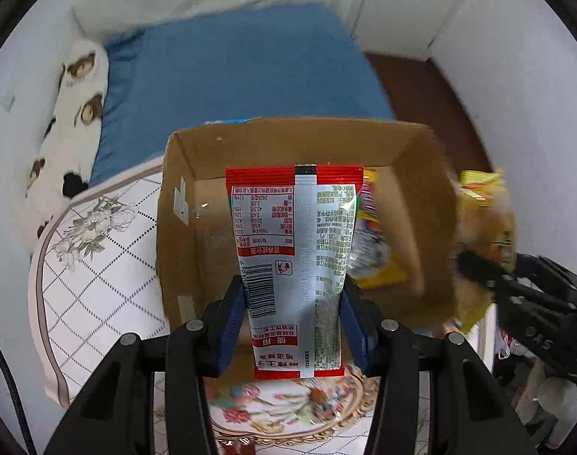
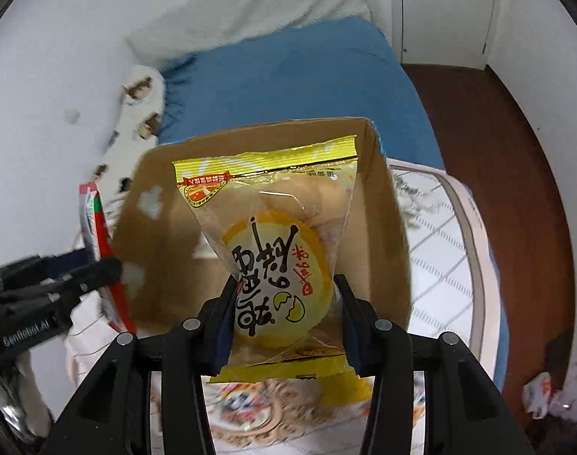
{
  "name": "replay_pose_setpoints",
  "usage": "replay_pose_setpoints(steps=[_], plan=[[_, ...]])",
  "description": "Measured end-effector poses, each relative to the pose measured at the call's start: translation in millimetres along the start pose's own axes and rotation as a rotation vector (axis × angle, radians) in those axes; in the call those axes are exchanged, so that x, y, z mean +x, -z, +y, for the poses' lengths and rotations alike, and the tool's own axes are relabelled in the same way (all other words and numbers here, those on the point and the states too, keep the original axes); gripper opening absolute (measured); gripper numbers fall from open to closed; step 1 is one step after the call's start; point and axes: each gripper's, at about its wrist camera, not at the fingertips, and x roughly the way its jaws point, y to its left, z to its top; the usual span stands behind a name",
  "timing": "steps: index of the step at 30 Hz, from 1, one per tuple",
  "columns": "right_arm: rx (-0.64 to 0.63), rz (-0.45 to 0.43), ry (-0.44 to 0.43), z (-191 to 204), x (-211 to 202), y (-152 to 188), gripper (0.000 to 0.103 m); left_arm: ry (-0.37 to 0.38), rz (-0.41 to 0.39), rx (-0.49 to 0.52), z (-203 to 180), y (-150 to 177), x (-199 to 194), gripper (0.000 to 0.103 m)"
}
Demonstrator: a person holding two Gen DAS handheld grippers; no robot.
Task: Organize snacks
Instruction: 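Lower both held packets into the box and open both grippers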
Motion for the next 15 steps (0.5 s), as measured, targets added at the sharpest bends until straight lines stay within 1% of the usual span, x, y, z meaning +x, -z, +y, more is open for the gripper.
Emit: replay_pose_setpoints(steps=[2,4,7,11,12,13,14,15], plan=[[0.004,0.036,0.026,-3.8,20.0,-21.2,0.049,-0.016,0.061,-0.018,11.4,-20.7,25.1,0.045],[0.008,0.059,0.048,-6.4,48.0,-36.2,0.049,-0.035,0.099,-0.030,19.8,-32.4,43.3,0.045],[0.019,0.106,0.071,-12.5,77.7,-53.2,0.049,-0.075,0.153,-0.037,29.7,-47.2,73.7,0.046],[0.071,0.154,0.081,-23.4,113.5,-71.3,0.050,-0.098,0.194,-0.065,36.7,-58.7,96.5,0.048],[0.080,0.169,0.086,-26.0,118.1,-71.3,0.051,-0.103,0.199,-0.072,38.1,-60.5,100.6,0.050],[0.082,0.185,0.092,-28.4,122.7,-70.9,0.057,-0.100,0.194,-0.073,38.8,-61.8,103.0,0.056],[0.082,0.209,0.103,-29.7,130.1,-73.2,0.078,-0.098,0.188,-0.073,39.3,-62.5,103.4,0.061],[0.081,0.217,0.104,-31.6,133.1,-71.0,0.088,-0.100,0.183,-0.073,40.1,-63.7,105.3,0.074]])
